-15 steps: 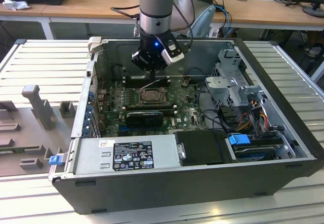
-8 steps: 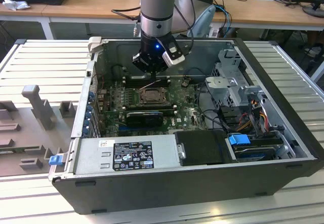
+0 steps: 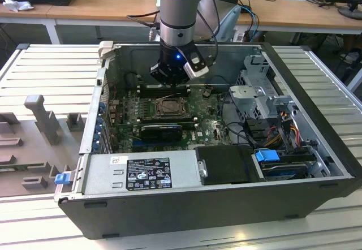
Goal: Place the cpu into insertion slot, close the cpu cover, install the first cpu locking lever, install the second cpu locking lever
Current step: 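Install the first cpu locking lever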
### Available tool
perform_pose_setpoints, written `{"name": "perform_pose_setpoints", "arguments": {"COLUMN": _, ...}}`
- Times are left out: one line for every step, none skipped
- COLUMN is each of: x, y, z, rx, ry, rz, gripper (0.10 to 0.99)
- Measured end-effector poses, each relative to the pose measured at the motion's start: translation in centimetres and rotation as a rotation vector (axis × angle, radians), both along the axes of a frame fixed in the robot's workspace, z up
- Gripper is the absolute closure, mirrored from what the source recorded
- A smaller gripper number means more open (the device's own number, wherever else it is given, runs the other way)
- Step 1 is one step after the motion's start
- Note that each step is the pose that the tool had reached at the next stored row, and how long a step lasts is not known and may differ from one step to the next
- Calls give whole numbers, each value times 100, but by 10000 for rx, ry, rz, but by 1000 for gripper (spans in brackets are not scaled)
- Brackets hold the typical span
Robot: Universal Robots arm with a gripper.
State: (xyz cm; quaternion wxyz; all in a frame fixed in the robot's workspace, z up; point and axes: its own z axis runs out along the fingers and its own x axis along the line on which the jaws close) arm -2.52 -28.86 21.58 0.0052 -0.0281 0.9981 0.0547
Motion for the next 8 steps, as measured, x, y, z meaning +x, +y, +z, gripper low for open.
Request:
{"name": "perform_pose_setpoints", "arguments": {"x": 11, "y": 0, "z": -15, "rx": 0, "ry": 0, "rz": 0, "gripper": 980}}
{"name": "perform_pose_setpoints", "arguments": {"x": 24, "y": 2, "z": -27, "rx": 0, "ry": -1, "rz": 2, "gripper": 980}}
{"name": "perform_pose_setpoints", "arguments": {"x": 32, "y": 2, "z": -34, "rx": 0, "ry": 0, "rz": 2, "gripper": 980}}
{"name": "perform_pose_setpoints", "arguments": {"x": 39, "y": 3, "z": -41, "rx": -1, "ry": 0, "rz": 3, "gripper": 980}}
{"name": "perform_pose_setpoints", "arguments": {"x": 45, "y": 4, "z": -48, "rx": 0, "ry": 0, "rz": 3, "gripper": 980}}
{"name": "perform_pose_setpoints", "arguments": {"x": 50, "y": 4, "z": -55, "rx": 0, "ry": 0, "rz": 3, "gripper": 980}}
{"name": "perform_pose_setpoints", "arguments": {"x": 54, "y": 4, "z": -64, "rx": -1, "ry": 0, "rz": 4, "gripper": 980}}
{"name": "perform_pose_setpoints", "arguments": {"x": 57, "y": 4, "z": -75, "rx": -1, "ry": 1, "rz": 5, "gripper": 980}}
